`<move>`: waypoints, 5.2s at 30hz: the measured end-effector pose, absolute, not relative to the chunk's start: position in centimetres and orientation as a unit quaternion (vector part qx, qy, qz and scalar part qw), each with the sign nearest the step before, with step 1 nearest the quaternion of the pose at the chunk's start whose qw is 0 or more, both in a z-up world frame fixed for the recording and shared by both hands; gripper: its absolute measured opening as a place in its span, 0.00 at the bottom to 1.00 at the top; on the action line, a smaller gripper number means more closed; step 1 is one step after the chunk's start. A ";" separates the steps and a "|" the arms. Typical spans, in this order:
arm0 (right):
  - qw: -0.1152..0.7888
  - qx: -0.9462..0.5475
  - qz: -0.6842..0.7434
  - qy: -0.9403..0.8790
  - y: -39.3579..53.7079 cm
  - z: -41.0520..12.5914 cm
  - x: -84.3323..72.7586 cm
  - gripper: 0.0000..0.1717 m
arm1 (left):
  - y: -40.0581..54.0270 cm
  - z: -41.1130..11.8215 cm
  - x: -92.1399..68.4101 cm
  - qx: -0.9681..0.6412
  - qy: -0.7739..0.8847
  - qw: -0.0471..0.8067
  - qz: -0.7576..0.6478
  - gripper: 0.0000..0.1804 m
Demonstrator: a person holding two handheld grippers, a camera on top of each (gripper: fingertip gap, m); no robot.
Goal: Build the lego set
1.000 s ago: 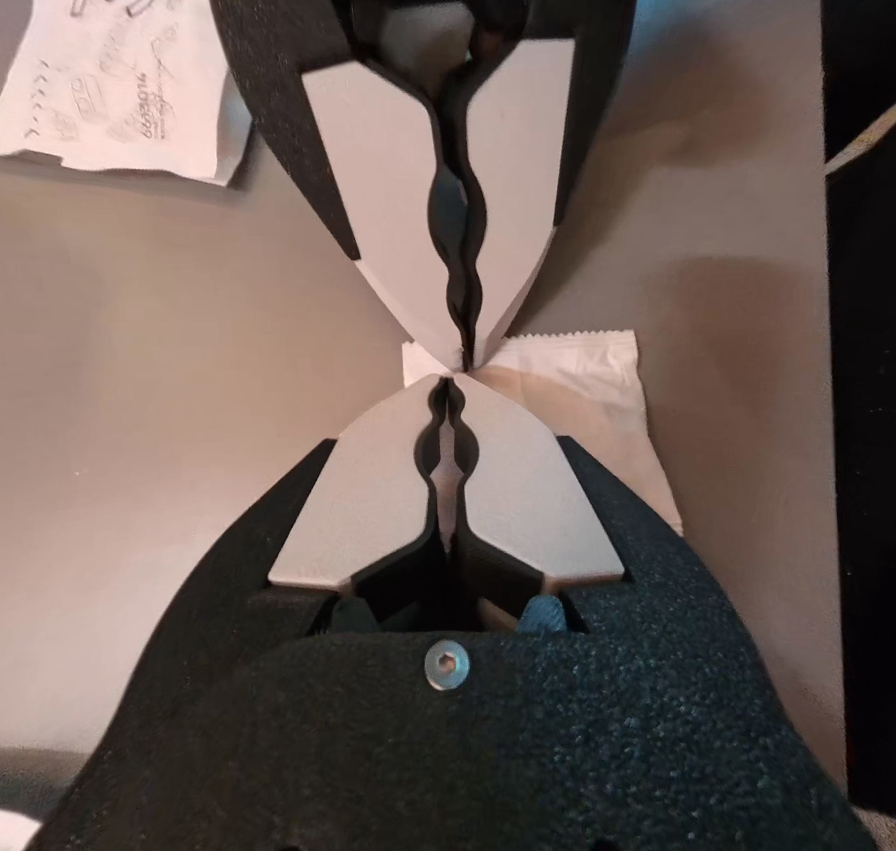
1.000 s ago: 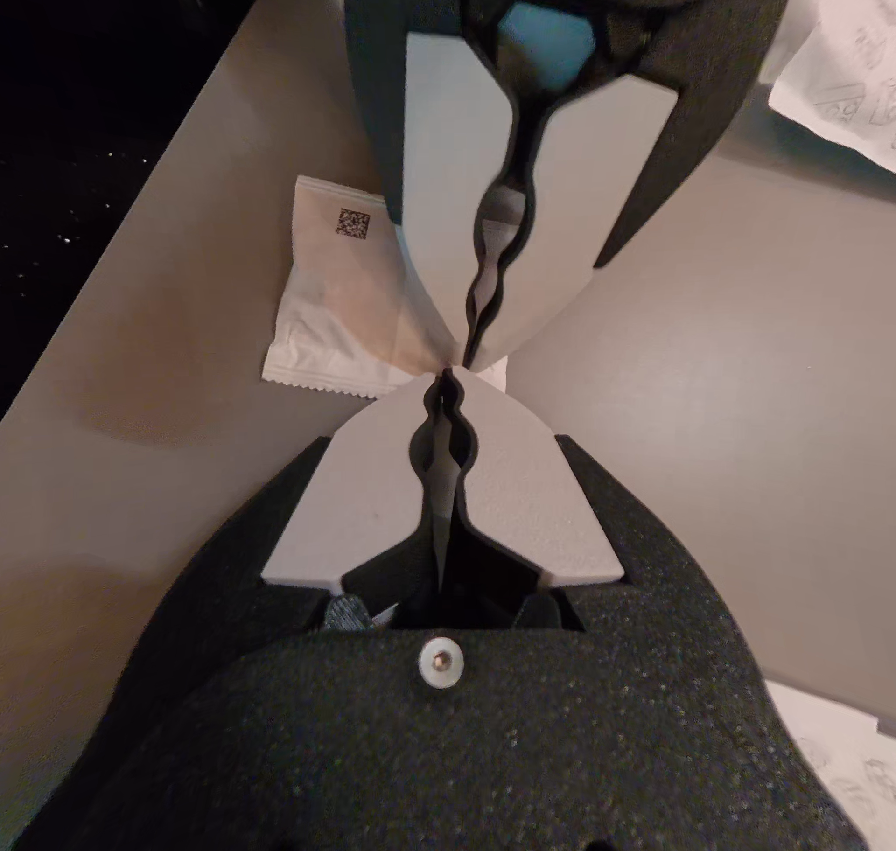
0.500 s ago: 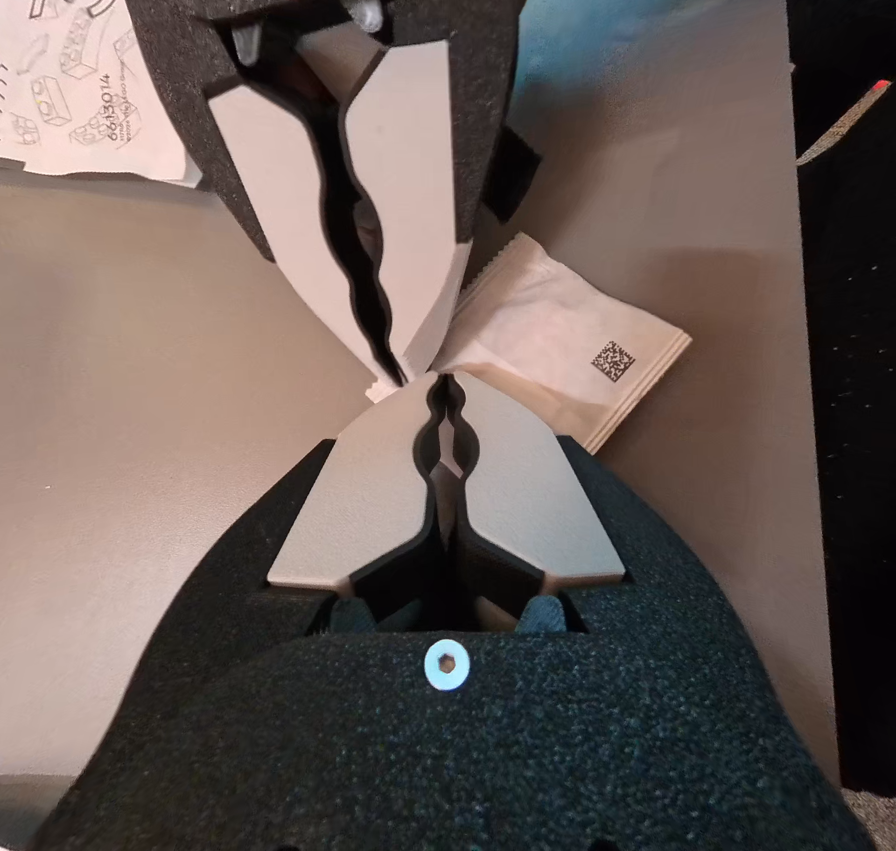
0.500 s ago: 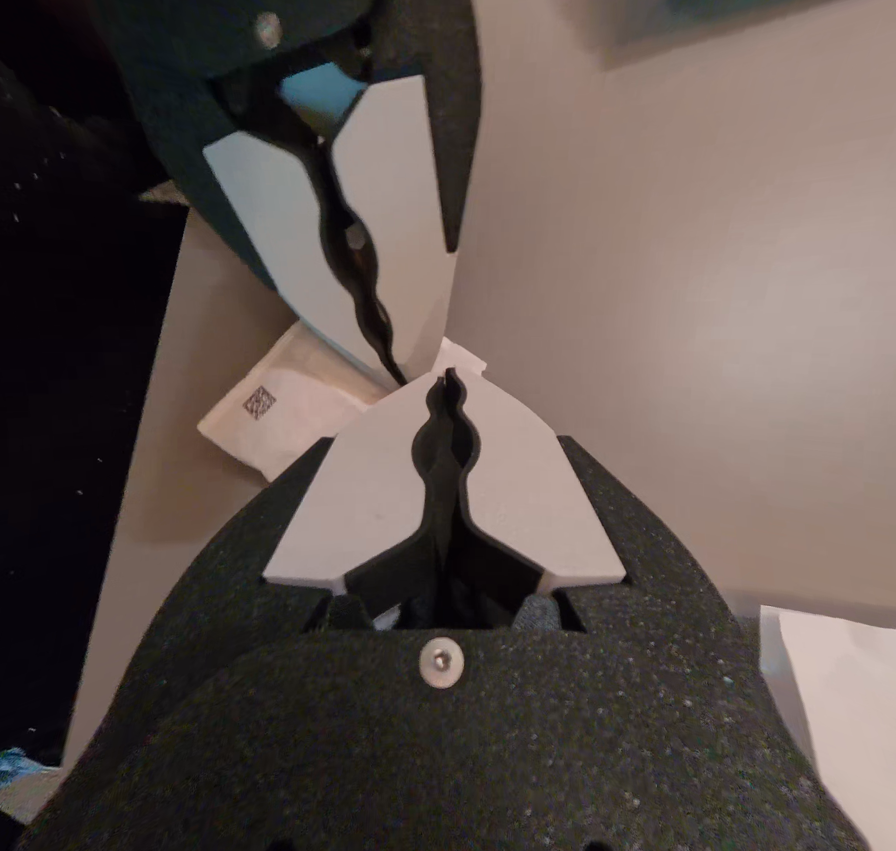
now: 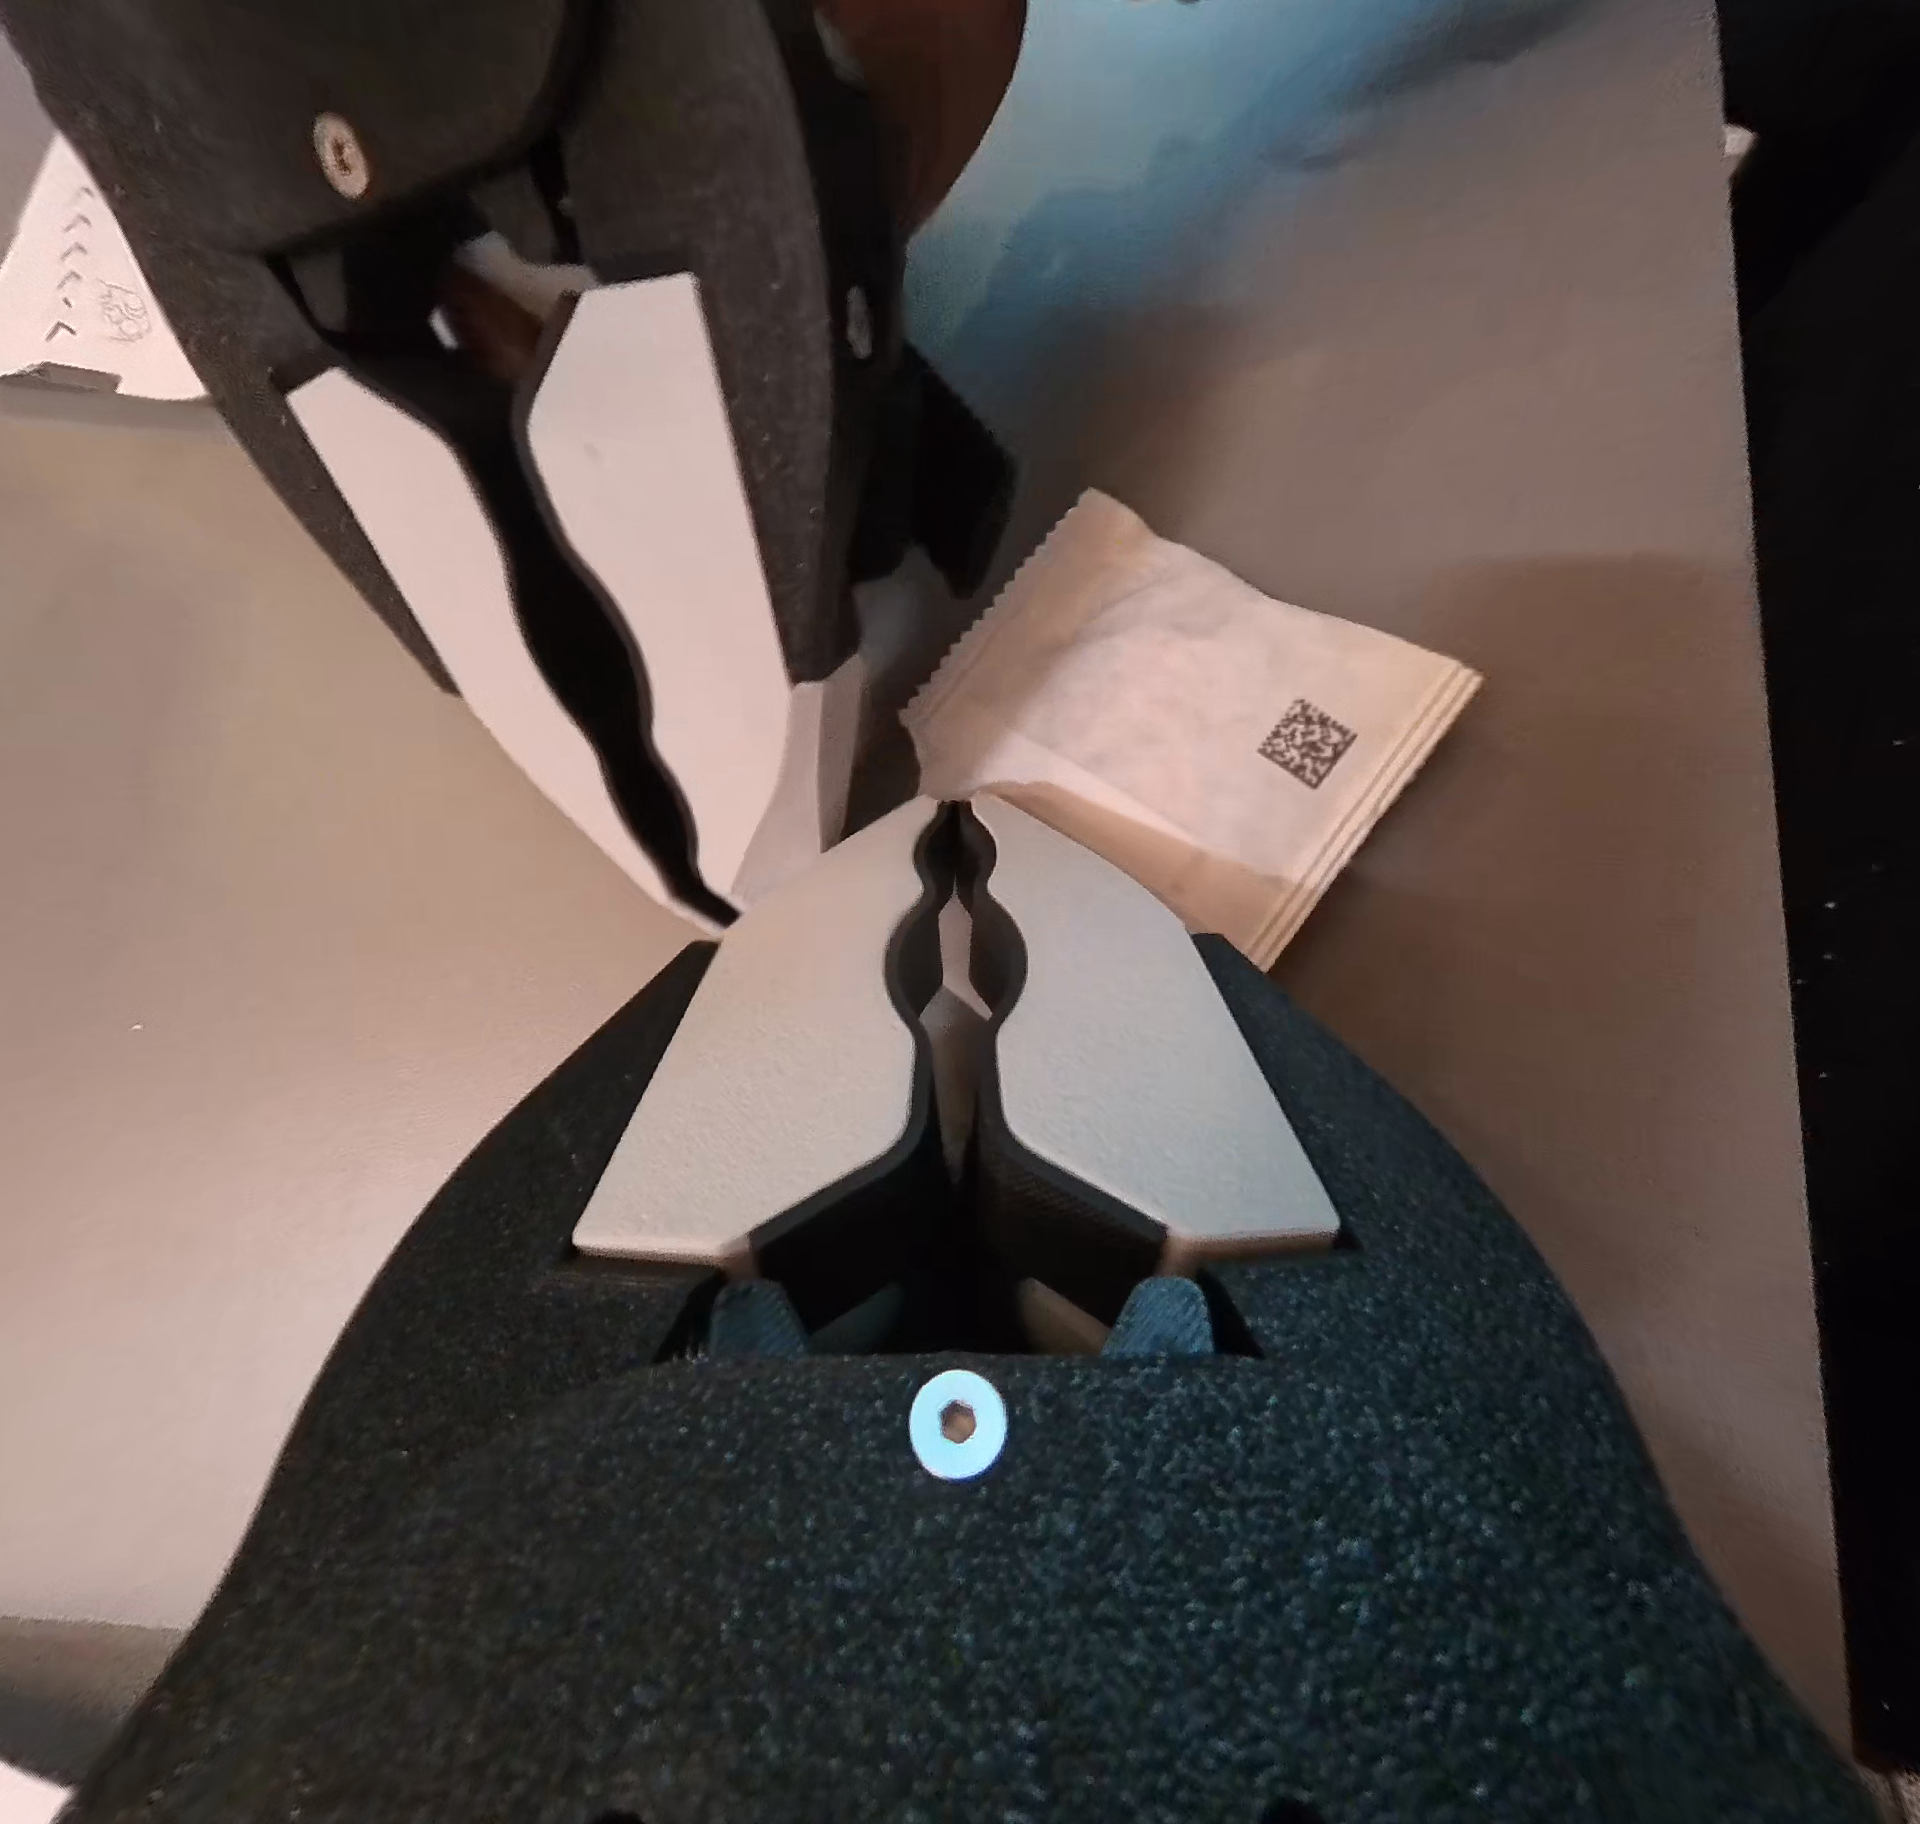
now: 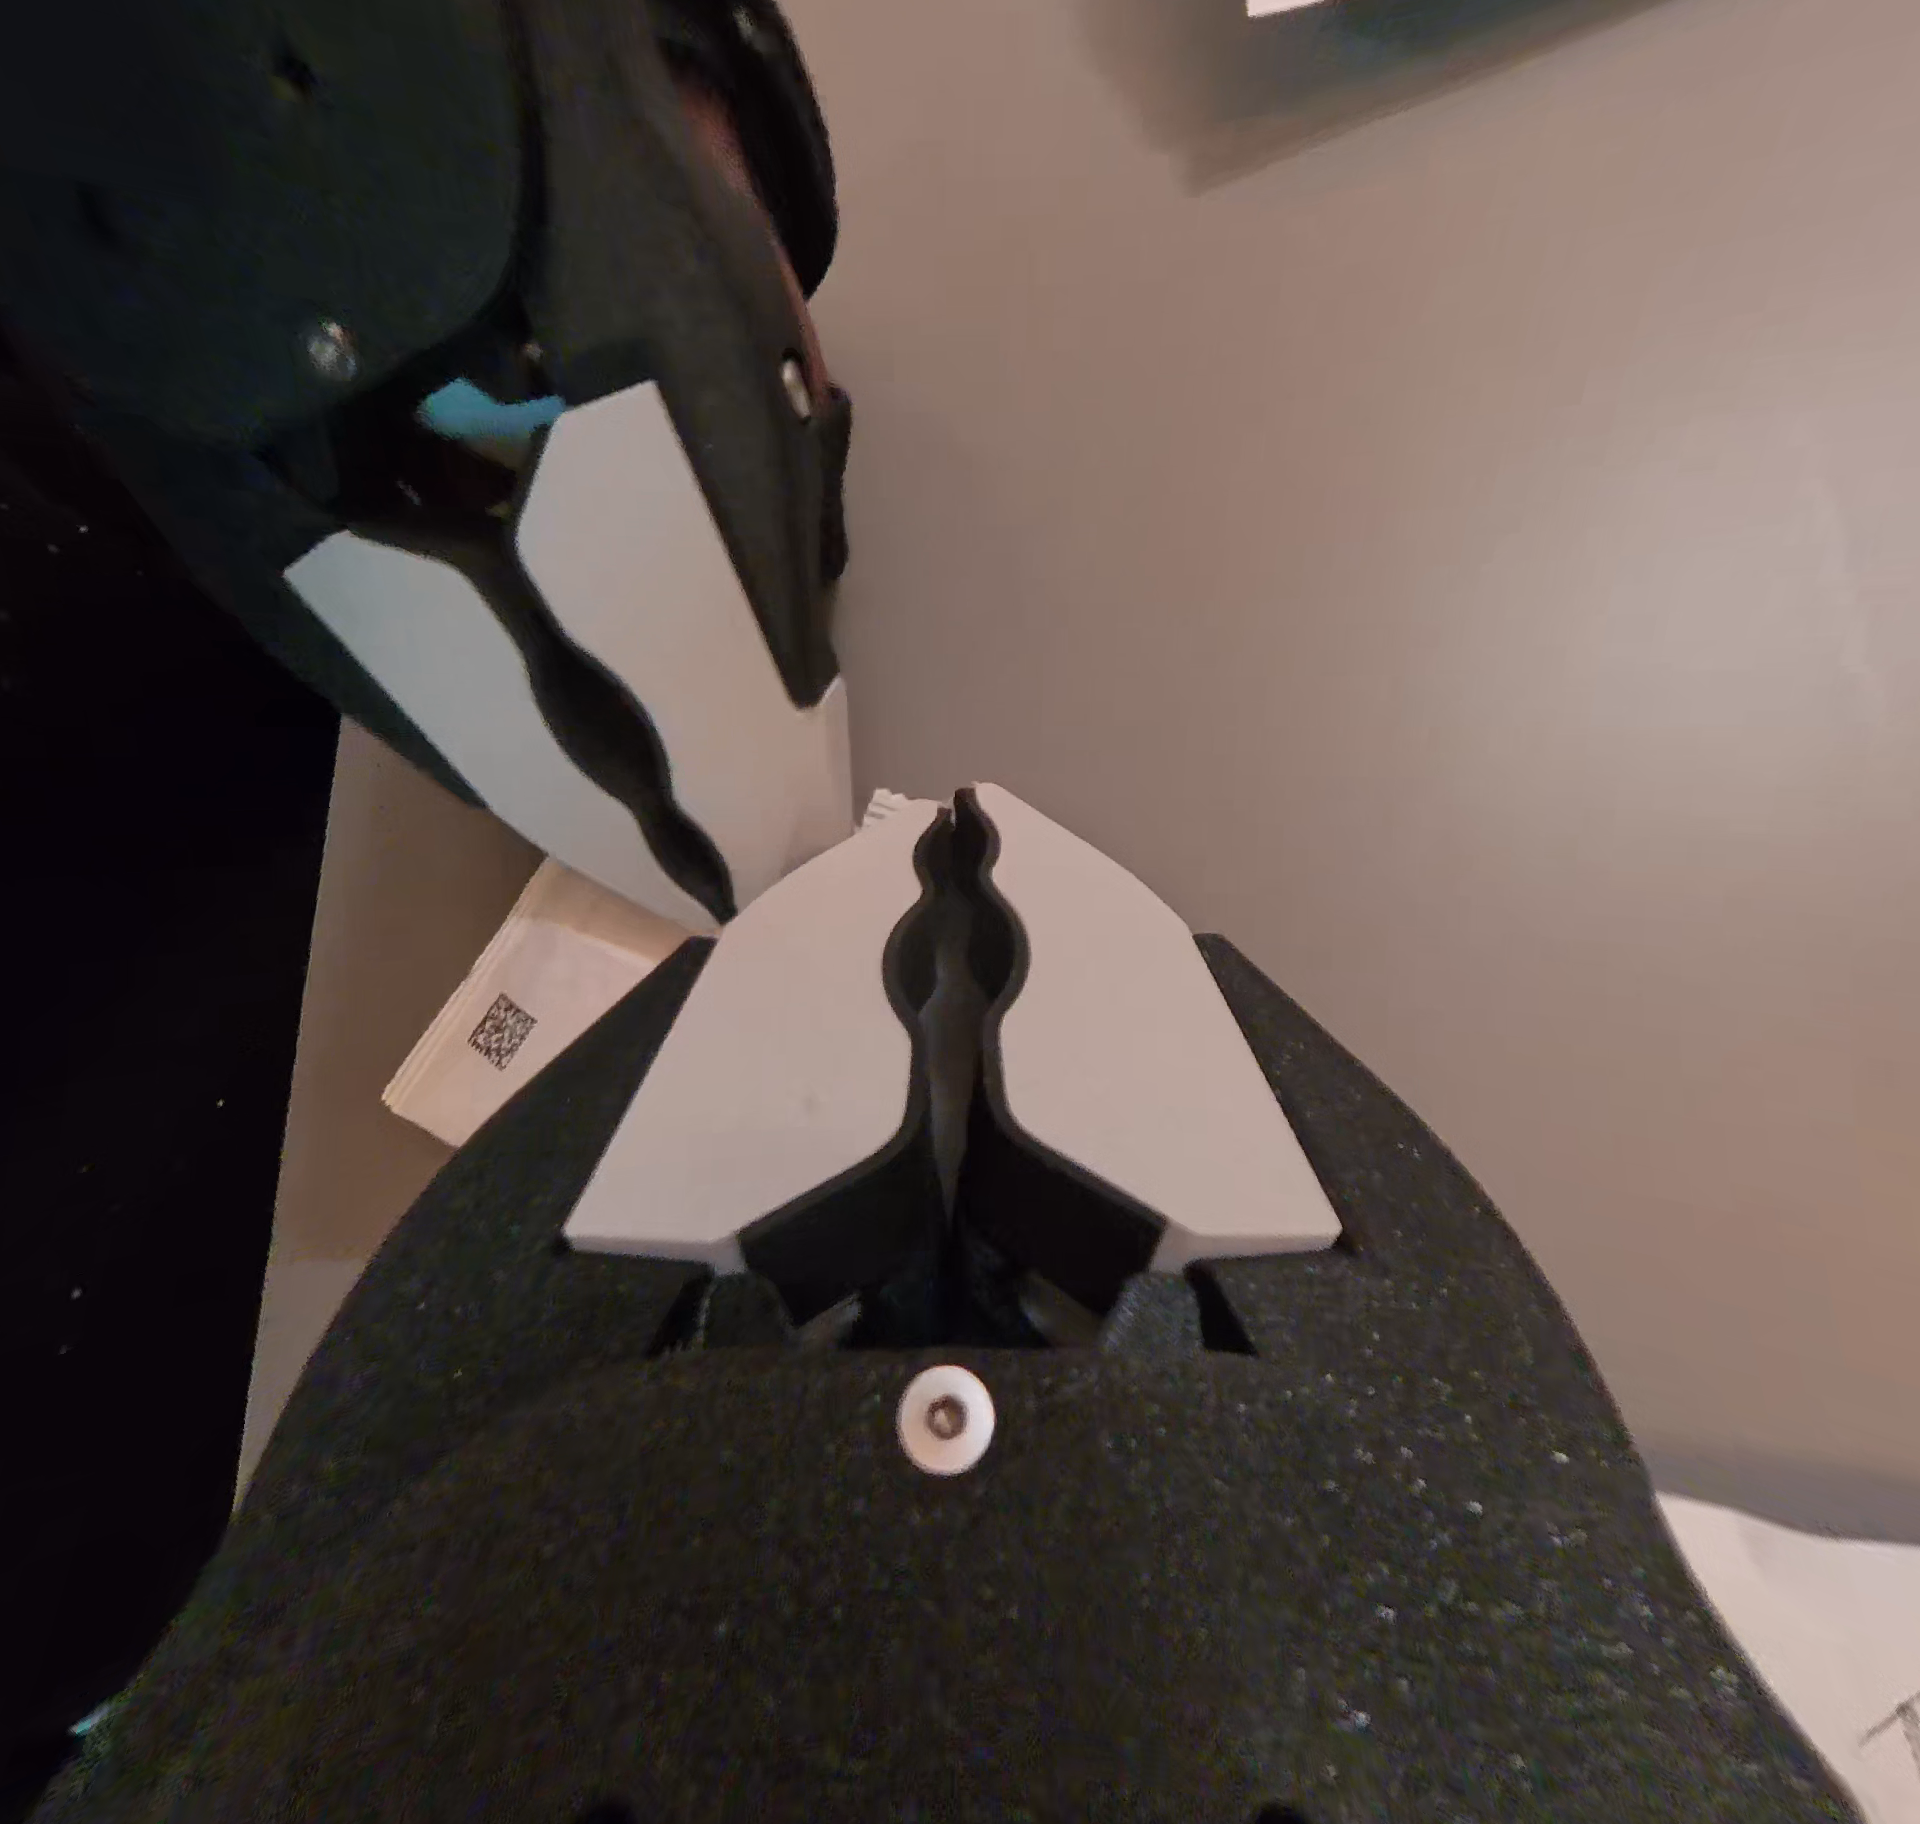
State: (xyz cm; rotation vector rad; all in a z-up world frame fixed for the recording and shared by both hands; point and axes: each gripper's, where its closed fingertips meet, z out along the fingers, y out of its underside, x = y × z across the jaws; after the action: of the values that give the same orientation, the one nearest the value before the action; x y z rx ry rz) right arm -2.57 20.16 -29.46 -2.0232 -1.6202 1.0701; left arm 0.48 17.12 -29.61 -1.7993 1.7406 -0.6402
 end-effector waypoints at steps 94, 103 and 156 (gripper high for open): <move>0.056 -0.693 0.377 -0.612 17.2 -24.8 4.5 0.27 | 17.2 -27.3 -0.3 -0.725 0.560 0.326 -0.231 0.02; -0.027 -0.656 0.412 -0.632 18.2 -28.8 -0.2 0.16 | 17.9 -29.4 -1.0 -0.707 0.600 0.316 -0.201 0.00; 0.090 -0.740 0.381 -0.547 15.4 -29.2 -0.1 0.06 | 16.8 -29.5 -0.2 -0.667 0.642 0.301 -0.229 0.00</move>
State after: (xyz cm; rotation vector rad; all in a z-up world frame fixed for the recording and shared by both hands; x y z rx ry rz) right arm -0.12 15.37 -29.18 -2.1997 -1.6255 1.1328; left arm -0.19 16.78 -29.46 -1.7690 1.7037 -0.6074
